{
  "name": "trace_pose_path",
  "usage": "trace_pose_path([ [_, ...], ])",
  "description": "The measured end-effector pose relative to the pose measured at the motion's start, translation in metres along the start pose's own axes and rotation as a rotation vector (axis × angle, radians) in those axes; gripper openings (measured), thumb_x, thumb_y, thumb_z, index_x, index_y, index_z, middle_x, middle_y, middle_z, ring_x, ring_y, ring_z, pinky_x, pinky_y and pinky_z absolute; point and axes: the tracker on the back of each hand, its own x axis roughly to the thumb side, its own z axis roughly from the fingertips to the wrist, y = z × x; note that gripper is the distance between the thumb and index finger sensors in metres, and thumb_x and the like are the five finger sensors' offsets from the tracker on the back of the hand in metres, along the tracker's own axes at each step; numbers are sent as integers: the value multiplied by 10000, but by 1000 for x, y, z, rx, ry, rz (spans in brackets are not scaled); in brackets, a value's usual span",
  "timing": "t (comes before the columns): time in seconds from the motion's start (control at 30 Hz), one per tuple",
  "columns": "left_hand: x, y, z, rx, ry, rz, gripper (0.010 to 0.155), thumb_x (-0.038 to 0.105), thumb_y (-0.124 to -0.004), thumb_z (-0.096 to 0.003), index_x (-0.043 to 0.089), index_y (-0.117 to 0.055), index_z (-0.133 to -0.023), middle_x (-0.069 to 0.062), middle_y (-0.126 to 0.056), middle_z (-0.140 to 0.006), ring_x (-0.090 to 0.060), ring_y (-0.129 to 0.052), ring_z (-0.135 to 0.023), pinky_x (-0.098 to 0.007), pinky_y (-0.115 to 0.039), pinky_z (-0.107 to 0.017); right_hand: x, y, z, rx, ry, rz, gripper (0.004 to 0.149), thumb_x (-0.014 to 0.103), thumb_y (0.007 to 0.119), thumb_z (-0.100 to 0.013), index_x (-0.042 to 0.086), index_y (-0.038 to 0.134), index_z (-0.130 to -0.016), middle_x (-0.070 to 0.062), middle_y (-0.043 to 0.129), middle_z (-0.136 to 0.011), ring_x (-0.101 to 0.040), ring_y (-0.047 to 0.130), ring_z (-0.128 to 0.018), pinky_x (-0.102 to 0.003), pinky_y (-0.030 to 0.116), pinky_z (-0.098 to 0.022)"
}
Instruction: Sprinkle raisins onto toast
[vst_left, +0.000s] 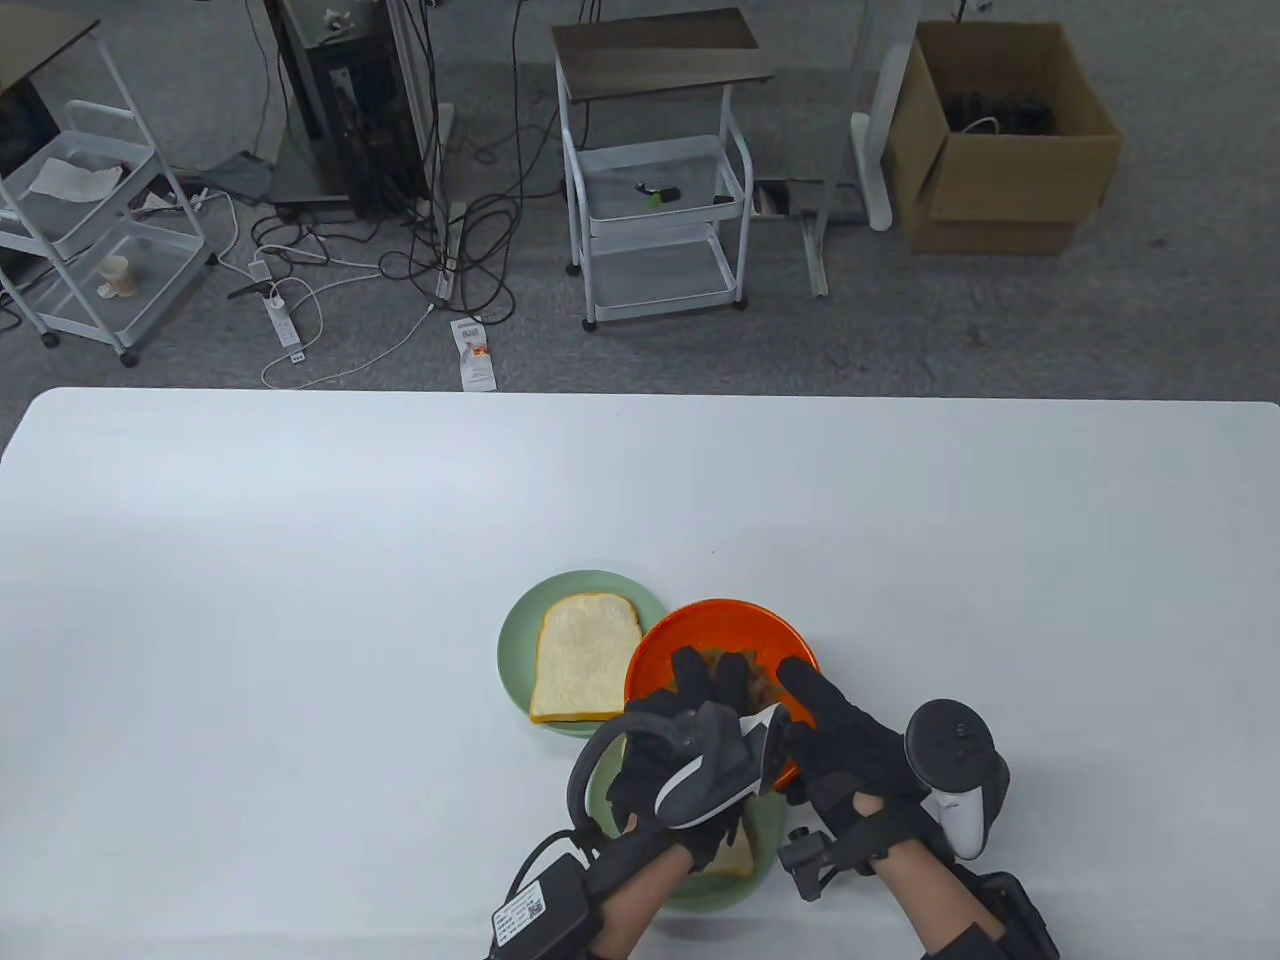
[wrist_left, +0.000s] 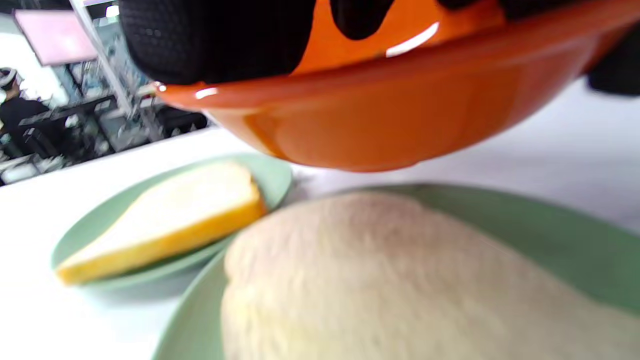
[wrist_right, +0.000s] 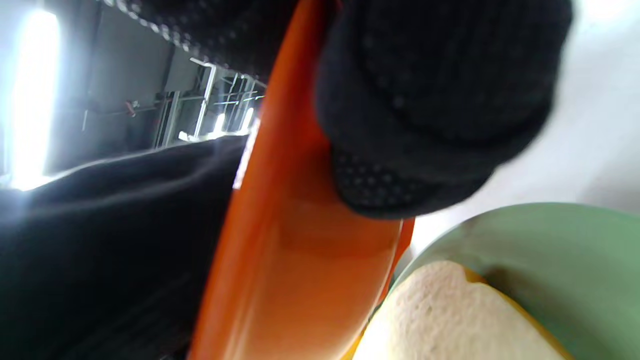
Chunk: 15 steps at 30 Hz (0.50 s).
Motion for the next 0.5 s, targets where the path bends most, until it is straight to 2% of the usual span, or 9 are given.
trace_pose_path([
  [0.07,0,-3,-5,-46,-3,25,912,822,-714,-422,377,-460,-1177,-91,-621,-1196,-218,-1025,-736,-379,-873,-574,1,4,4,-2,-6,-19,559,127,840,-438,71,762,-989,-397,762,-898,-352,1068,-162,-277,976,-54],
  [0.17,-3,-8,-5,-17,-1,58,860,748,-799,-433,361,-529,-1152,-108,-666,-1152,-181,-1058,-658,-340,-911,-532,-1,7,6,10,28,-49,552,125,837,-436,70,770,-981,-403,765,-887,-345,1063,-138,-266,974,-34],
  [0.3,-10,-10,-1,59,7,128,748,656,-881,-441,354,-657,-1088,-53,-828,-999,-156,-1087,-562,-308,-950,-474,-2,10,8,13,49,-100,546,126,837,-434,77,777,-975,-401,769,-881,-346,1062,-130,-265,974,-25],
  [0.37,-12,-11,-2,154,-7,154,668,573,-932,-433,339,-743,-1029,-29,-917,-879,-82,-1107,-450,-252,-979,-400,-2,12,9,25,57,-117,546,129,836,-435,77,775,-975,-402,765,-882,-343,1063,-132,-262,976,-27],
  [0.5,-18,-15,-3,205,-22,192,574,524,-976,-409,371,-835,-944,-4,-975,-783,-65,-1121,-366,-231,-997,-338,-4,15,10,38,70,-133,545,134,838,-436,81,775,-975,-404,767,-877,-338,1063,-126,-256,976,-24],
])
